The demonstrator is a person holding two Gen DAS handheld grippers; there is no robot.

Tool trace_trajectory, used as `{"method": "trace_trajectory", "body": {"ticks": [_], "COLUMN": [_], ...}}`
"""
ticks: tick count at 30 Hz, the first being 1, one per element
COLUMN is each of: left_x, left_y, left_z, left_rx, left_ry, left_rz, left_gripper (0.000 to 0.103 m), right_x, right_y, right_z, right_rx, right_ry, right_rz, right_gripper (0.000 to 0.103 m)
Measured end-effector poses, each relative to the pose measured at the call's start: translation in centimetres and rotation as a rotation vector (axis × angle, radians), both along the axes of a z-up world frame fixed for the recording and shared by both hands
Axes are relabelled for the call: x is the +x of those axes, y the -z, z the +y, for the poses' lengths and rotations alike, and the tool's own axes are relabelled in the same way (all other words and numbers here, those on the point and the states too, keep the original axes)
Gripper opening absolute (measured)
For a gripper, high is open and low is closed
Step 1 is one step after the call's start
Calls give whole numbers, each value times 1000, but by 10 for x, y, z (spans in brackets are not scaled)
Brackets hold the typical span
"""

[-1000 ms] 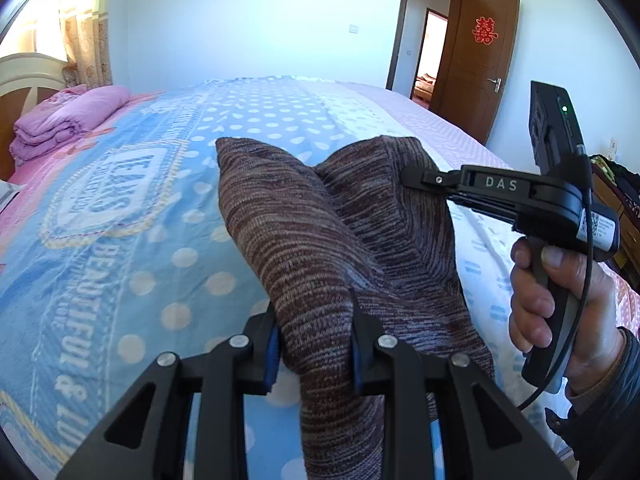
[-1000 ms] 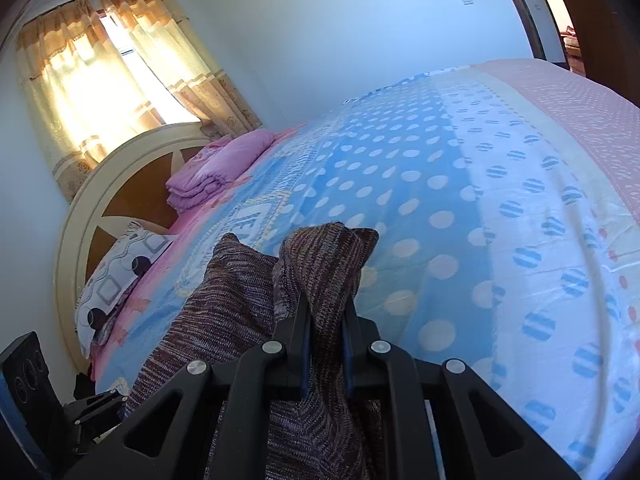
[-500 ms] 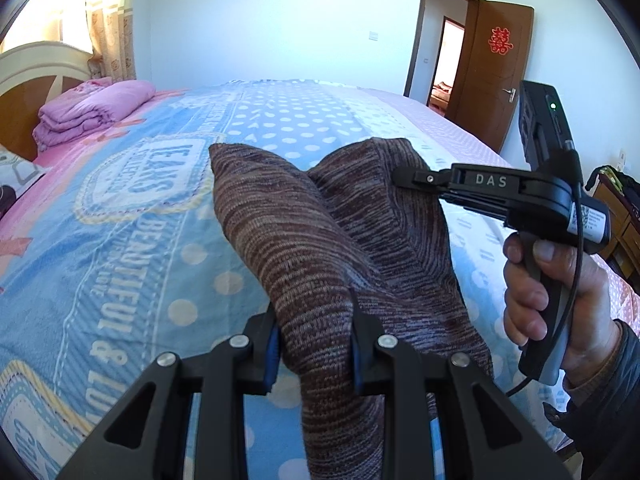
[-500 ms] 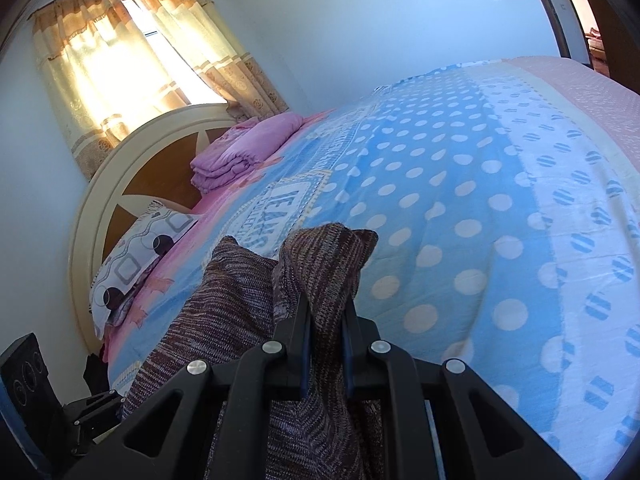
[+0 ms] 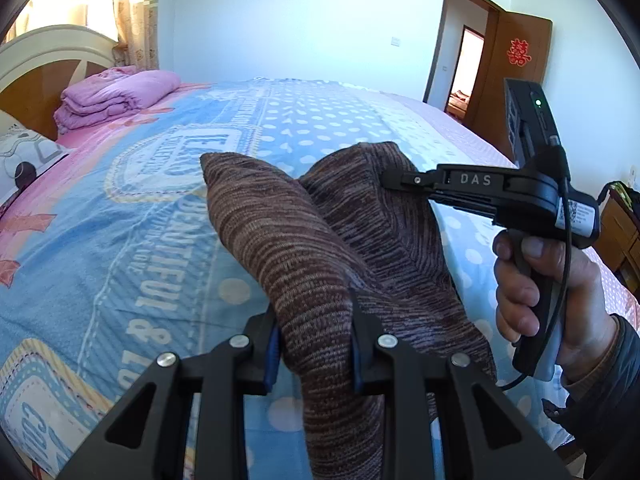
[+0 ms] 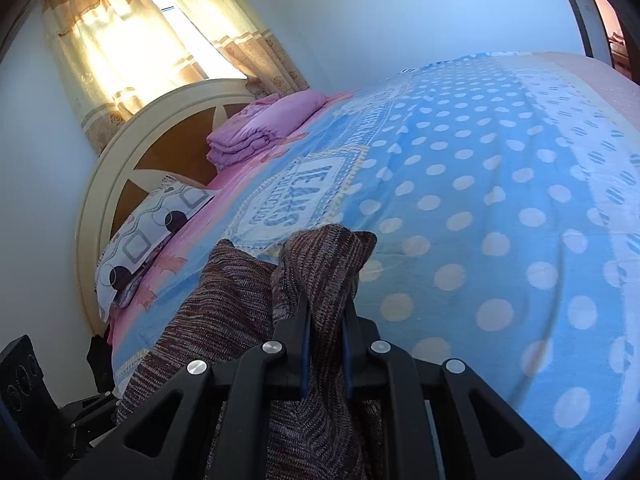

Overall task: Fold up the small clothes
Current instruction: 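Lift the sweater end with the left gripper and fold it toward the right gripper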

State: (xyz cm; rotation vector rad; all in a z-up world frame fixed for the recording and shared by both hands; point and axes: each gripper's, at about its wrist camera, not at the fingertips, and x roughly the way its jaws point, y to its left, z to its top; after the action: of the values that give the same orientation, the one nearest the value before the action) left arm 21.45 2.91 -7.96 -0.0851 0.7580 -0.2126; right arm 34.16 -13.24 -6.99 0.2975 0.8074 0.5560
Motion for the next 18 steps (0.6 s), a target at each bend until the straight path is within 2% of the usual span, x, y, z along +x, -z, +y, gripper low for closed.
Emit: {"method": "trace_trajectory", "body": {"ticks": [18], "left_x": [-16], "left_y": [22], "left_z": [39], "left_rx": [20], "left_ry": [-57], "left_rz": [-3], "left_gripper": [28], "right_x": [13], "right_y": [18], "right_z": [73], "right_rx": [-55], "right_ry": [-114], "right_rz": [30], "right_gripper": [12]}}
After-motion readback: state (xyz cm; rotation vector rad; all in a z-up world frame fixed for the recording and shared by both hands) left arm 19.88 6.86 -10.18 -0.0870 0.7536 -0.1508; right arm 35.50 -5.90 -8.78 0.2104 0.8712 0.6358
